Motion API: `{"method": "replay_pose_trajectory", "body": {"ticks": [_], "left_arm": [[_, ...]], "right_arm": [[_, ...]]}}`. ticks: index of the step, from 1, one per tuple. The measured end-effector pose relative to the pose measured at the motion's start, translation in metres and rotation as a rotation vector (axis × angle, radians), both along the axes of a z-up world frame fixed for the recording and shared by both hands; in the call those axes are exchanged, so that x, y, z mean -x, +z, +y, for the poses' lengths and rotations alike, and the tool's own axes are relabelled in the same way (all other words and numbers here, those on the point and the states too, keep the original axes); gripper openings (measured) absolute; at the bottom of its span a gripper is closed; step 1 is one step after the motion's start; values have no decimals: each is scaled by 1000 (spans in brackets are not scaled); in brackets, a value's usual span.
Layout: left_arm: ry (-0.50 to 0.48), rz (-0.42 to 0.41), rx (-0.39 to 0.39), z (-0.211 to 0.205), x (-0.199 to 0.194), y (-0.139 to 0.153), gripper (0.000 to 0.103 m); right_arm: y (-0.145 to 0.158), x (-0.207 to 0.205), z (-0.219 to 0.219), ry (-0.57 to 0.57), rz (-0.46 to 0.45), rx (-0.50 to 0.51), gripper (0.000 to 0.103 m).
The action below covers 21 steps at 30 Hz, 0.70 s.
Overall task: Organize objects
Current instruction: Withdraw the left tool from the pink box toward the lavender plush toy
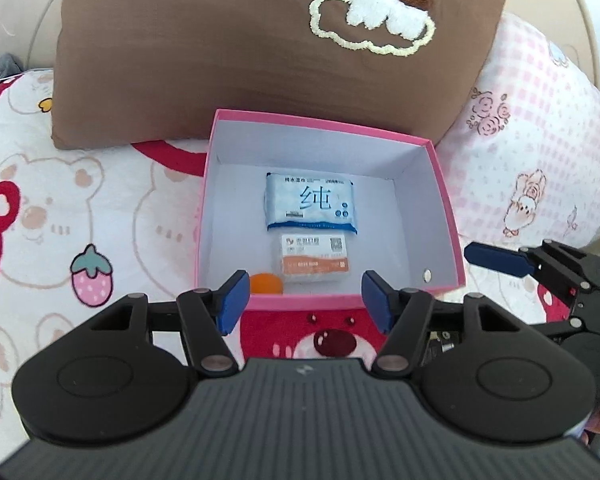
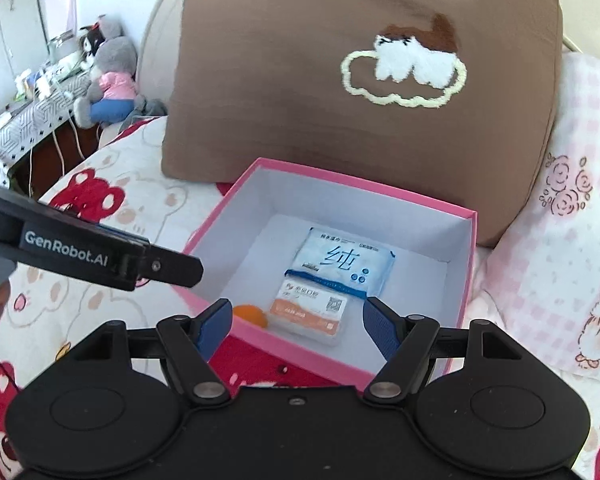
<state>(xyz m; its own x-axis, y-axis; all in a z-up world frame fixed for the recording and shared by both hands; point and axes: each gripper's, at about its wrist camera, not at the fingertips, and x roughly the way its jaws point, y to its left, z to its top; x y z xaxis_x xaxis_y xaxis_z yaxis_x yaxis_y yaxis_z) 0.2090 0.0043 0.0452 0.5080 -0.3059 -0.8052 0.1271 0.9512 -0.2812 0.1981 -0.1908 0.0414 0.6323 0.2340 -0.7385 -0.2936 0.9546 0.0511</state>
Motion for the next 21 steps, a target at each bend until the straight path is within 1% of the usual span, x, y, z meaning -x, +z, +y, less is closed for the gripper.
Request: {"method": "replay_pose_trajectory", "body": {"ticks": [4, 6, 8, 10, 12, 13, 15, 18, 21], "left_arm": [[-13, -13, -4, 0, 16, 10, 61], [-20, -23, -2, 1, 26, 16, 62], [-31, -24, 6, 1, 34, 20, 64], [-30, -24, 6, 1, 41, 24, 66], [-41, -34, -3, -1, 50, 29, 67], [-49, -38, -6, -2, 54, 31, 69], [-51, -32, -12, -3, 62, 33, 70], [-54, -27, 5, -3, 74, 37, 72], [-98, -54, -16, -9, 88, 42, 80]], "right_arm": [[9, 13, 1, 2, -2, -22, 77], [14, 21, 1, 6, -13, -24, 79], [19, 29, 1, 9, -24, -22, 90], [22, 37, 0, 2, -30, -7, 94], [25, 44, -1, -3, -31, -3, 94], [26, 47, -2, -2, -28, 0, 94], [30, 57, -4, -12, -40, 0, 94], [33, 71, -6, -2, -48, -4, 96], [34, 85, -10, 8, -52, -8, 96]]}}
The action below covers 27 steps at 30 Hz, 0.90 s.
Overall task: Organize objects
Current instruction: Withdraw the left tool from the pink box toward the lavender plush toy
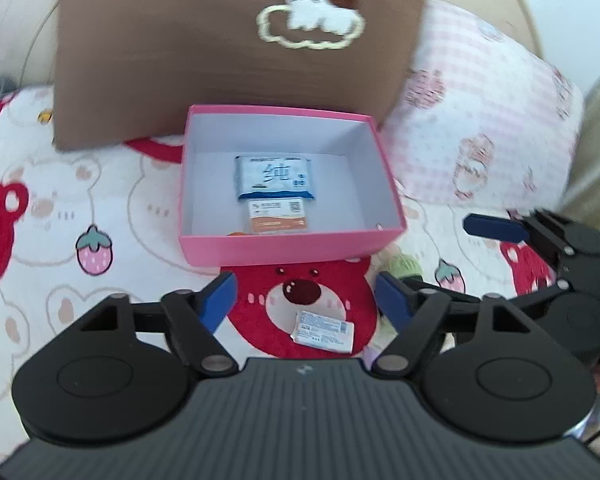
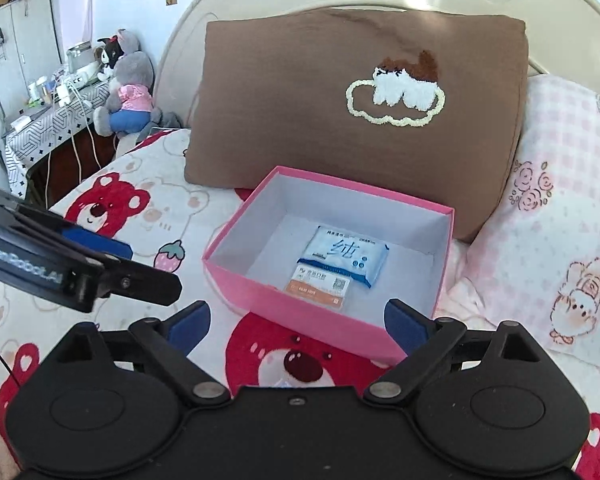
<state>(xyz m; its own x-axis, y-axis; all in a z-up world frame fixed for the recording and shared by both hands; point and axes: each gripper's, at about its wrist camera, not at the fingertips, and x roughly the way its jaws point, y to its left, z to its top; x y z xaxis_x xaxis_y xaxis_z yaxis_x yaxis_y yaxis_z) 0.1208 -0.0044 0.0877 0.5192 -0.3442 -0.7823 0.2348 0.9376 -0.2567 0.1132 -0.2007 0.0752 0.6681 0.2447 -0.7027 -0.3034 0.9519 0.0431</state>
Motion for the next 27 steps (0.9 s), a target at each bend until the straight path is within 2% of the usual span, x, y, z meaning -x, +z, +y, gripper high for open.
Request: {"method": "replay_pose_trajectory", "body": {"ticks": [5, 14, 21, 25, 27], "left_arm": [[-49, 36, -9, -10, 17, 4, 87], [-104, 25, -36, -17, 39, 8, 100], [-131, 37, -48, -22, 51, -4, 101], [-143, 48, -30, -25, 57, -13, 101], [-153, 54, -25, -27, 59, -19, 101]], "right_arm": [[2, 22, -6, 5, 5, -16, 100], [13, 62, -9, 64, -37, 20, 100], [14, 92, -6, 116, -85, 56, 100], [6, 103, -7, 125, -85, 44, 100], [-2, 113, -8, 128, -114, 32, 100]]}}
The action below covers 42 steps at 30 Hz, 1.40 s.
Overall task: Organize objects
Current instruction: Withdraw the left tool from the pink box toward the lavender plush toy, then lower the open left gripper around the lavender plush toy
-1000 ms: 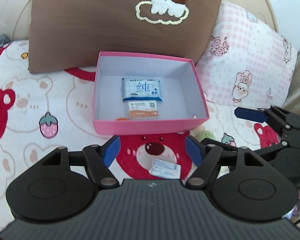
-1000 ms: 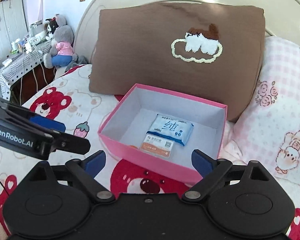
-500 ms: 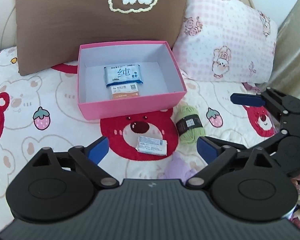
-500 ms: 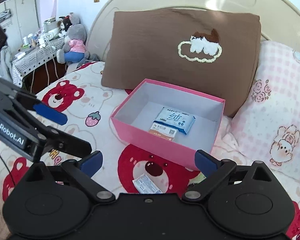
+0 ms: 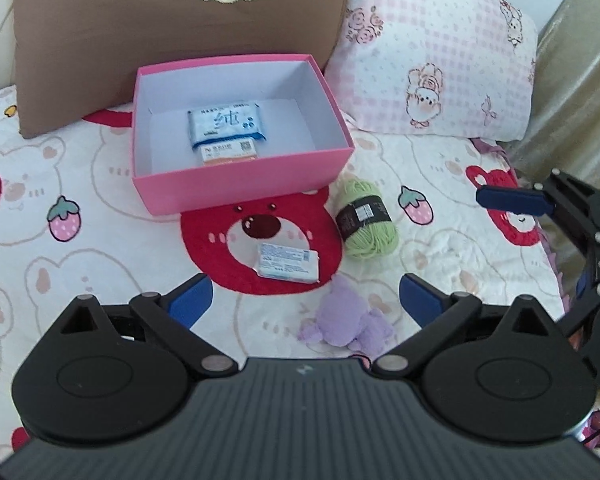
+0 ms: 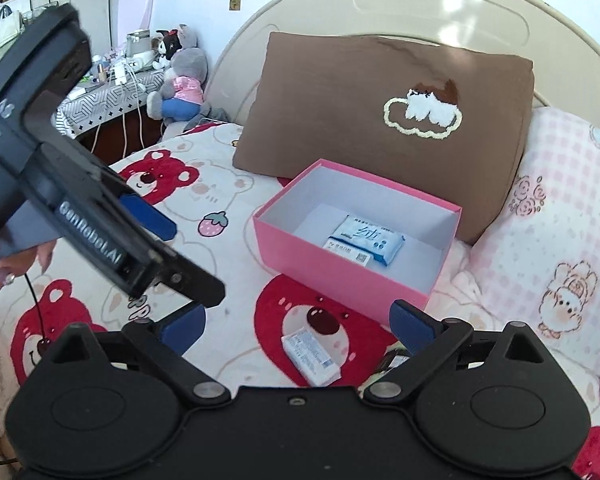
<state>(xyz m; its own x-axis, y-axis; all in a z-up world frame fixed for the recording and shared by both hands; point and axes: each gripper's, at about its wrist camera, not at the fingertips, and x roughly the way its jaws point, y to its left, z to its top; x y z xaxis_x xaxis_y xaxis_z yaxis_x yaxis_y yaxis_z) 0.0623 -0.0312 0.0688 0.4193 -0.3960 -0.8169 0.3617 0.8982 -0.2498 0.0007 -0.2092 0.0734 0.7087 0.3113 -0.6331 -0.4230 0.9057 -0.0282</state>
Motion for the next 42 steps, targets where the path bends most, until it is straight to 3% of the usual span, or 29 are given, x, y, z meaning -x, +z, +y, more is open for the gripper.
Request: {"method": "replay_pose_trajectory", "body": {"ticks": [6, 16, 24, 28, 34, 39, 42], "left_arm": [[-49, 25, -29, -12, 0, -24, 101], [-98, 53, -98, -31, 2, -70, 101], [-75, 54, -10, -29, 8, -95, 101], [-98, 40, 29, -29, 13, -107, 99], [-157, 25, -19, -38, 13, -139, 98], [-162, 57, -4, -41, 10, -164, 98], [-166, 81, 13, -45, 9, -175, 98]], "right_arm": [[-37, 29, -1, -31, -86, 66, 100], [-81, 36, -29, -142, 55, -108, 100], [-137, 38, -44, -246, 266, -231, 100], [-162, 45, -41, -283, 304, -255, 98], [-187, 53, -21, -268, 280, -141, 85], [-193, 52, -16, -275, 278, -164, 74], [-199, 48, -16, -296, 291, -174, 60]]}}
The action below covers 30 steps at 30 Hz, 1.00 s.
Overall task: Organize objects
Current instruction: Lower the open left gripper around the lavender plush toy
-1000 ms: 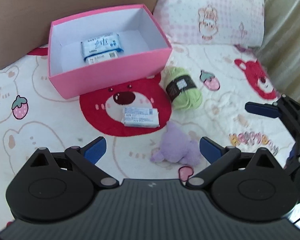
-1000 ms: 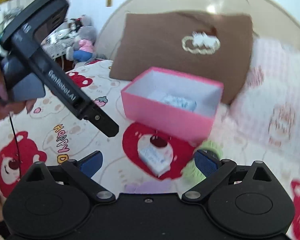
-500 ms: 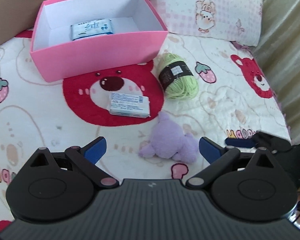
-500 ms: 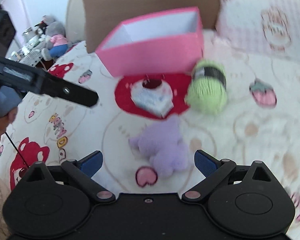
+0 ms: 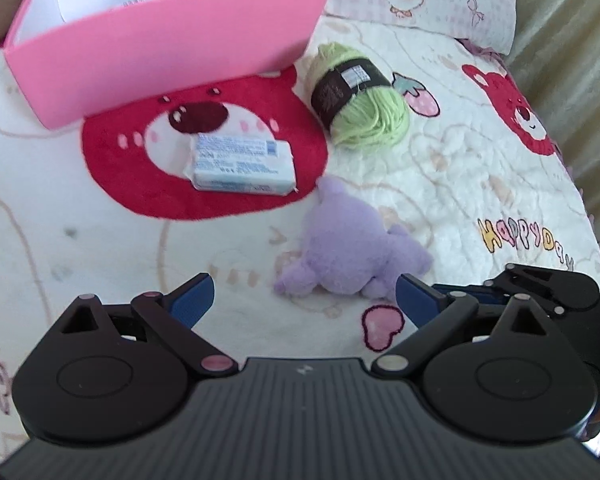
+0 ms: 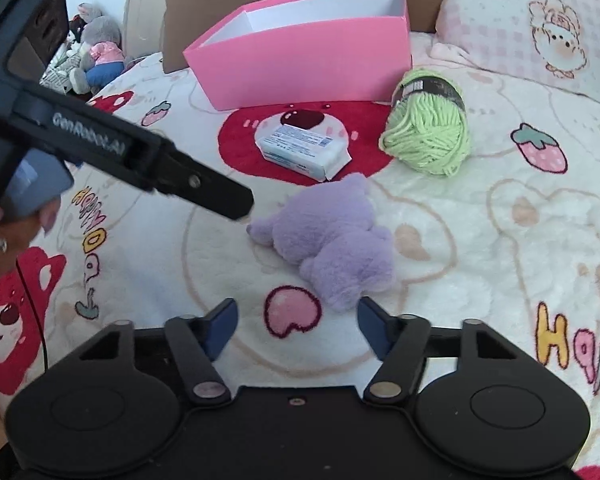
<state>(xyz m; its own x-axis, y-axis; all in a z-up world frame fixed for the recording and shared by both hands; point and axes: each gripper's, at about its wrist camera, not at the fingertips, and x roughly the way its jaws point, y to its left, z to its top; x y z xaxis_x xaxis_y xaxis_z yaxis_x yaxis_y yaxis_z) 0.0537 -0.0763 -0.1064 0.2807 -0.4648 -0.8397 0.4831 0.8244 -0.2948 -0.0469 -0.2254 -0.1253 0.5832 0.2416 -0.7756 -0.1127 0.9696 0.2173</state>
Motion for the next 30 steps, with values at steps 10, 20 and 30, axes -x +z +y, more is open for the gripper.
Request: {"method": "replay_pose_trajectory", "body": {"ticks": [10, 20, 30], "left_arm": [[-12, -13, 31, -12, -4, -21, 91], [-25, 3, 22, -27, -6, -36, 63], [-2, 23, 44, -37, -16, -38, 66]], "right_arm": [[-7, -9, -13, -109, 22, -76, 51], [-12, -20, -20, -134, 47, -114, 51], [-17, -23, -24, -153, 55, -113, 53]]}}
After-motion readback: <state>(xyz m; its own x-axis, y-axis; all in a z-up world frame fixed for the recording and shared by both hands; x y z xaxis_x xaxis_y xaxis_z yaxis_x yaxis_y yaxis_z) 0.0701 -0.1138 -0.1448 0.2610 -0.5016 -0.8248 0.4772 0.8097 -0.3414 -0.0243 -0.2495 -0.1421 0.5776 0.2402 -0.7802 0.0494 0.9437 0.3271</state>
